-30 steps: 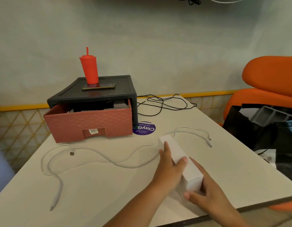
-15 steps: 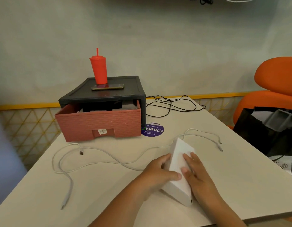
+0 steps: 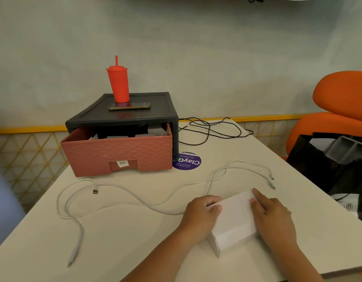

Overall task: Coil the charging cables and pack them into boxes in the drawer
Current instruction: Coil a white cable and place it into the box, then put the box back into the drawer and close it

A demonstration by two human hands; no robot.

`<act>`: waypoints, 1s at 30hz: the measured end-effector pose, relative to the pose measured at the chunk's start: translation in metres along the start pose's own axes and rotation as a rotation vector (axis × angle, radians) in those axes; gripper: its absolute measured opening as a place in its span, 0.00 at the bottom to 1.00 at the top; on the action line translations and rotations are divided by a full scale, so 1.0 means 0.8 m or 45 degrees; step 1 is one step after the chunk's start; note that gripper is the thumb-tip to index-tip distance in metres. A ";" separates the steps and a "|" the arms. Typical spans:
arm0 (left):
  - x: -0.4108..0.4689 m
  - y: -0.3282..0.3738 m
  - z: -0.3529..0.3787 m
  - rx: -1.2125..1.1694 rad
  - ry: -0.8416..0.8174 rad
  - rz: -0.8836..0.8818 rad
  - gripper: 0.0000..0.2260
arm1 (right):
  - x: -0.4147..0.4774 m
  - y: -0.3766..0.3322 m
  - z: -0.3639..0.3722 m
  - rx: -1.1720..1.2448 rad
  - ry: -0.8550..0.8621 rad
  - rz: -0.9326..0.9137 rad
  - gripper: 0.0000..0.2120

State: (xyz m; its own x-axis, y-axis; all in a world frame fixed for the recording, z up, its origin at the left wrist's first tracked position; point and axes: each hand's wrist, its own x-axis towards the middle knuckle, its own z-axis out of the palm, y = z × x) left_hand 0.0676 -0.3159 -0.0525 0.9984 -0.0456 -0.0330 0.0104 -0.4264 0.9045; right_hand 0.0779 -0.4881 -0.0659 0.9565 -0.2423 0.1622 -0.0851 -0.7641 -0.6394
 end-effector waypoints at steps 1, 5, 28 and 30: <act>0.000 -0.001 0.003 0.035 0.076 0.049 0.13 | 0.000 0.000 0.000 -0.008 0.030 0.009 0.19; -0.009 -0.011 0.009 0.128 0.110 0.223 0.19 | 0.000 -0.002 0.003 -0.015 0.124 0.063 0.19; -0.025 -0.023 -0.065 -0.313 0.042 0.134 0.15 | 0.000 -0.032 0.000 -0.164 0.219 0.024 0.23; -0.016 -0.014 -0.095 -0.593 0.229 0.034 0.09 | 0.008 -0.055 0.004 -0.130 0.219 -0.115 0.19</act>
State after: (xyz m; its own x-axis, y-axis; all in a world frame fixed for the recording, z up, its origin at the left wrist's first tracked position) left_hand 0.0590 -0.2421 -0.0302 0.9920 0.1229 0.0295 -0.0326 0.0236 0.9992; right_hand 0.0891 -0.4542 -0.0395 0.9007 -0.2617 0.3467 -0.0372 -0.8417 -0.5387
